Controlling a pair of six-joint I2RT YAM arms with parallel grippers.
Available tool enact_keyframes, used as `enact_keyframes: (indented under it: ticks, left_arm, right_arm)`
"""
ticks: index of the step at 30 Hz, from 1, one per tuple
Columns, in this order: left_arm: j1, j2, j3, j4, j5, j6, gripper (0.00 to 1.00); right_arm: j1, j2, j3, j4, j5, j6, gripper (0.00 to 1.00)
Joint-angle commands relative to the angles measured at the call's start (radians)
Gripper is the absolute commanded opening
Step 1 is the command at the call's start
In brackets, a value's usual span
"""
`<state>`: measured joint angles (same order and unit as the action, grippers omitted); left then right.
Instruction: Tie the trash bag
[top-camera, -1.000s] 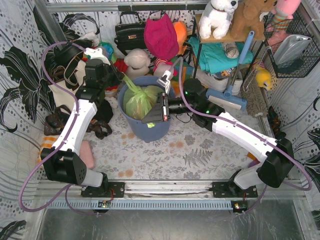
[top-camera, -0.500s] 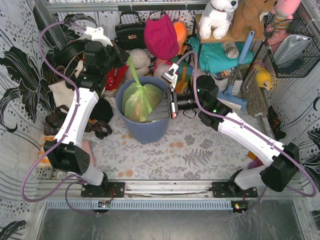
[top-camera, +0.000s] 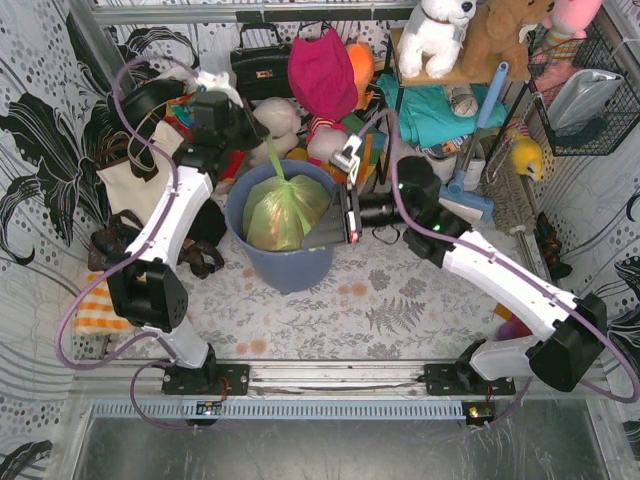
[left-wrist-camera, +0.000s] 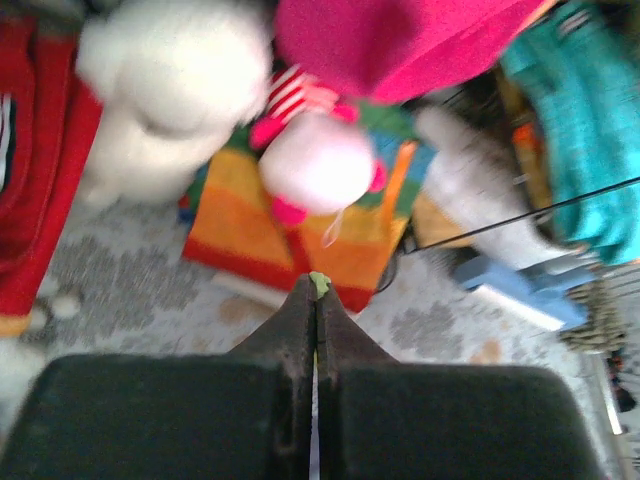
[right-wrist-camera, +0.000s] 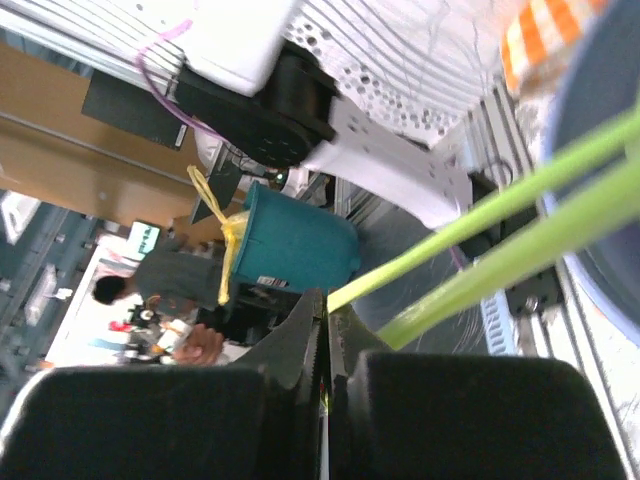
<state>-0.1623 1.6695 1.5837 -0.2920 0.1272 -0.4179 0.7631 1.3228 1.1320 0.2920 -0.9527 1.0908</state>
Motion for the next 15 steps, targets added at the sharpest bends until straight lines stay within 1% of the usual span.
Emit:
enact_keyframes:
  ticks: [1,3,5,7,10,12,15]
  left_arm:
    - [-0.008,-0.017,0.233,0.061,-0.058,0.017,0.0]
    - [-0.022,-0.008,0.288,0.03,-0.061,0.022,0.0]
    - [-0.024,0.004,0.293,0.011,-0.069,0.028,0.0]
    - [-0.024,0.011,0.246,0.019,-0.094,0.035,0.0]
    - [-0.023,0.021,0.135,0.057,-0.136,0.046,0.0]
    - [-0.022,0.044,0.103,0.072,-0.144,0.047,0.0]
    - [-0.022,0.084,0.104,0.086,-0.139,0.049,0.0]
  right_arm:
    - [0.021,-0.047,0.218,-0.128,-0.129,-0.084,0.0]
    - [0.021,-0.056,0.229,-0.149,-0.125,-0.097,0.0]
    - [0.021,-0.077,0.167,-0.147,-0.11,-0.099,0.0]
    - [0.022,-0.102,0.064,-0.123,-0.091,-0.086,0.0]
    - [0.03,-0.141,-0.116,-0.01,-0.085,-0.024,0.0]
    - [0.035,-0.16,-0.168,0.009,-0.074,-0.019,0.0]
    - [0.04,-0.185,-0.189,-0.001,-0.072,-0.025,0.0]
